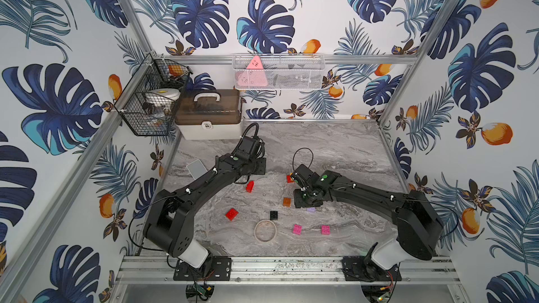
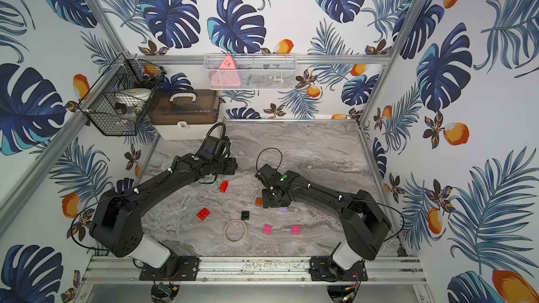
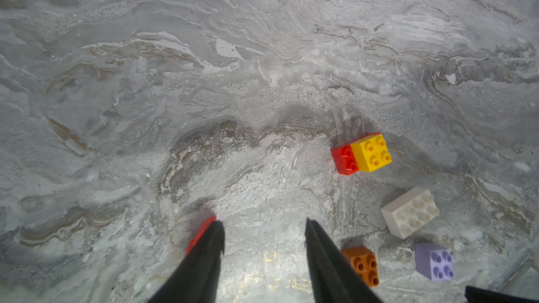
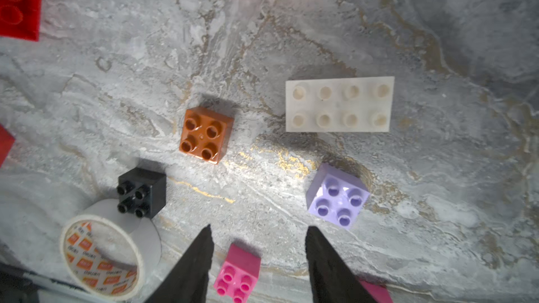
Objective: Assemble the number 1 with lego
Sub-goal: Pick up the lego brick from the center of the board.
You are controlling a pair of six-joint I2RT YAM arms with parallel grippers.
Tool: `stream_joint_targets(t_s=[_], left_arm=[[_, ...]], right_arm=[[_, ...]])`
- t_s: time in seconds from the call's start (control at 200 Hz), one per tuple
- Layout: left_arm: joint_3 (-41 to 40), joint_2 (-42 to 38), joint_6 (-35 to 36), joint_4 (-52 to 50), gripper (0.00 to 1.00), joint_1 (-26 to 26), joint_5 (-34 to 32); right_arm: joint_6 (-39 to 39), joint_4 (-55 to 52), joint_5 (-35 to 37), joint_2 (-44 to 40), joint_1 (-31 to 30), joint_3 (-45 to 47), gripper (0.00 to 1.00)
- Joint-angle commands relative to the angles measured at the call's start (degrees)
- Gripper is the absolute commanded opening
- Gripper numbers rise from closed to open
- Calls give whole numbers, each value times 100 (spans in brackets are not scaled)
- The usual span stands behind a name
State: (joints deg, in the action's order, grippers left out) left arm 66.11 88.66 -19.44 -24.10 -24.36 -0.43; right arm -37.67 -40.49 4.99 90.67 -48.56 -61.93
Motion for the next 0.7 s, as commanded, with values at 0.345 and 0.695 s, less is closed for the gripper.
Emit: stream_joint_targets(t_s=[0.345,0.695], left_arm=[[48,-203,165,-334,52,-585,-1017],[152,45,24,-409,52,-557,-667]], right_arm=[[-1106,286,398,890,-408,-216,54],[-1140,638,556,1409,-416,-855,58]])
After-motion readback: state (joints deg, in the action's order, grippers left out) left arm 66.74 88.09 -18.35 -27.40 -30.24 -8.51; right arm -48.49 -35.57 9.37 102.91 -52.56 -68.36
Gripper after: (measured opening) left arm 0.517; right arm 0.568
